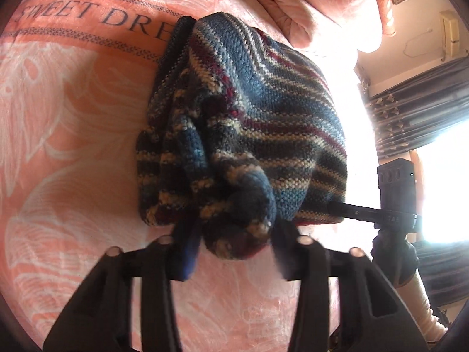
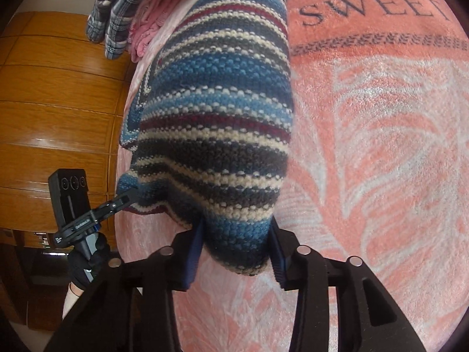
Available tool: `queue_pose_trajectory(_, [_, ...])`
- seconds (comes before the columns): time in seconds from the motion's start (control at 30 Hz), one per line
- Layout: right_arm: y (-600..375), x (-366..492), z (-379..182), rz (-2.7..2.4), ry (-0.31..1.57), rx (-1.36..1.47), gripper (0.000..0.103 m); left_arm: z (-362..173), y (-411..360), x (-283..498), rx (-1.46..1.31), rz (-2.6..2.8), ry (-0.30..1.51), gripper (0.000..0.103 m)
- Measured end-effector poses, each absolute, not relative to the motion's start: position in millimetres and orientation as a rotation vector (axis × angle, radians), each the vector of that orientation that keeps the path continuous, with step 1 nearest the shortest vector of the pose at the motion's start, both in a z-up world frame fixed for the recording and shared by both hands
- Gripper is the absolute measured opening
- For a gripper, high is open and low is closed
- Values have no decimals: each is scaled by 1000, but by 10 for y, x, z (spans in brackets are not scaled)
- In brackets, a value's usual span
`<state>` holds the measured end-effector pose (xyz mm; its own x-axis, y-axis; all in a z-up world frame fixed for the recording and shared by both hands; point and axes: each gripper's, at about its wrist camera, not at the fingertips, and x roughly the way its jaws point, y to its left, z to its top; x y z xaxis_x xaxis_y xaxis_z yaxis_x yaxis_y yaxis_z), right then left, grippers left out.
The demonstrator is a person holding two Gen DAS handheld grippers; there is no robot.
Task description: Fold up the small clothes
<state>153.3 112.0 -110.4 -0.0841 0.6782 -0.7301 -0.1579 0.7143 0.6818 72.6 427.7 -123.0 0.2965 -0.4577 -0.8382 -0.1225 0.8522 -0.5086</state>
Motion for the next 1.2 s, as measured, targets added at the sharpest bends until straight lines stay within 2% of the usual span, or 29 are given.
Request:
queue_pose_trajectory(0.03, [1109, 1521, -1058, 752, 1493, 448, 27, -1258, 4315, 730, -551, -230, 1274, 20])
queue_pose_trajectory(0.13, [1051, 1497, -953, 766, 1472, 415, 23, -1328, 4474, 695, -595, -228, 1267, 19])
queue_pose_trajectory(0.33, [1040, 1404, -1240, 699, 1523, 282, 23, -1523, 4490, 658, -558, -215, 1292, 20])
queue_pose_trajectory(0.47, [1059, 1425, -1290, 698, 1534, 299, 25, -1518, 4442, 718, -540, -218, 1292, 23])
queue_pose_trajectory(0.5, [1019, 1419, -1284, 701, 1535, 288, 27, -1499, 4452, 712, -546, -231, 1290, 25])
queue_pose_trajectory(0.57, [1013, 1441, -1200, 707, 1523, 253, 40, -1408, 4439, 729, -539, -261, 1282, 30])
queue_pose_trajectory(0.6, [984, 1457, -1136, 704, 1507, 231, 53, -1341, 4435, 744, -530, -278, 1277, 35])
queue_pose_trajectory(0.63, [947, 1468, -1062, 697, 1487, 209, 57, -1264, 4449, 741, -513, -291, 1264, 38])
queue_pose_trajectory(0.7, [912, 1521, -911, 703, 1439, 205, 58, -1102, 4525, 702, -488, -316, 1226, 42])
queue_pose_trajectory(0.8, [835, 1633, -778, 699, 1406, 242, 65, -893, 4647, 756, -515, -310, 1152, 47])
queue_pose_trajectory(0.9, [836, 1736, -775, 689, 1400, 244, 65, -797, 4630, 931, -525, -270, 1120, 54])
queue_pose_trajectory(1.2, [1016, 1794, -870, 694, 1406, 257, 65, -910, 4439, 1468, -507, -167, 1148, 54])
